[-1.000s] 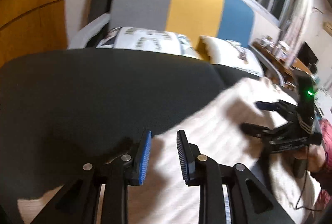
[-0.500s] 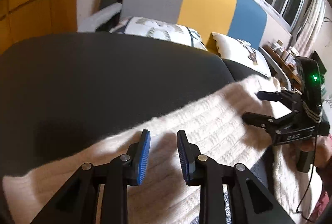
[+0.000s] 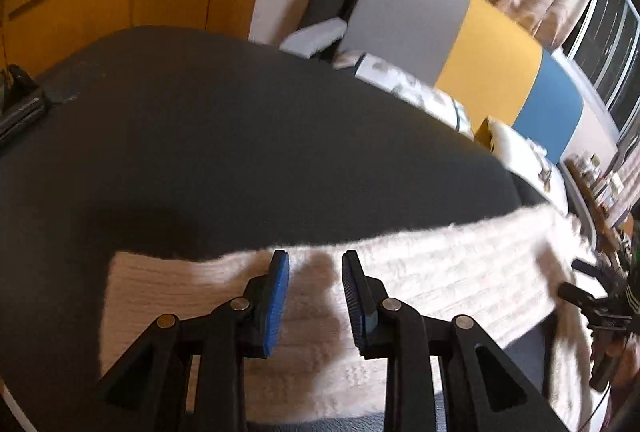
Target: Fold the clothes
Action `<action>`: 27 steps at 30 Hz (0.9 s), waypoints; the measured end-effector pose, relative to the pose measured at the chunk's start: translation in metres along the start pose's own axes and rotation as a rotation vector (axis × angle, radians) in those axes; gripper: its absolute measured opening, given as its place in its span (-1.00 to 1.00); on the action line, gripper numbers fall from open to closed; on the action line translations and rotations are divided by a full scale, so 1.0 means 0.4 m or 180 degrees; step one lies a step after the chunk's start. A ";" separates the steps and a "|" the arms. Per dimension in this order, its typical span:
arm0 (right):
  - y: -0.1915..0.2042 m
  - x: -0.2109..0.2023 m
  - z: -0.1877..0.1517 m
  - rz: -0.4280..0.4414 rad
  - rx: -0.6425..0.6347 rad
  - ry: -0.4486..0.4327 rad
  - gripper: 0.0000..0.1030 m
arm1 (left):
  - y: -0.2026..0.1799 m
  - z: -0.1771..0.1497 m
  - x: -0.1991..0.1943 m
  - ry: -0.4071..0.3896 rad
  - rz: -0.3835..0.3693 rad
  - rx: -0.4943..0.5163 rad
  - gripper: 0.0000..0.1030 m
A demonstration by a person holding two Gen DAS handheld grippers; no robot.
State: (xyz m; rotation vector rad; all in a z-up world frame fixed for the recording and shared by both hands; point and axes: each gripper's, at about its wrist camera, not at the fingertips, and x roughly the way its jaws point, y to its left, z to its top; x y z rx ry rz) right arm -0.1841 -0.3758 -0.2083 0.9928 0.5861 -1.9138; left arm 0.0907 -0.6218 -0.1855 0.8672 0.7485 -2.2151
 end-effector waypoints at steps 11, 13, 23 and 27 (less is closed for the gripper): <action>-0.087 -0.099 -0.186 -0.0178 0.0417 0.0191 1.00 | 0.051 0.002 0.026 0.0086 0.0653 0.0353 -0.41; -0.088 -0.095 -0.184 -0.0212 0.0483 0.0103 1.00 | 0.038 0.013 0.025 0.0153 0.0753 0.0326 -0.42; -0.094 -0.206 -0.250 -0.0433 0.0400 0.0053 1.00 | -0.431 -0.095 -0.098 0.0066 -0.1287 0.1267 -0.43; -0.132 -0.227 -0.310 -0.0504 0.0544 0.0107 1.00 | -0.493 -0.125 -0.039 0.0293 -0.1388 0.1294 -0.43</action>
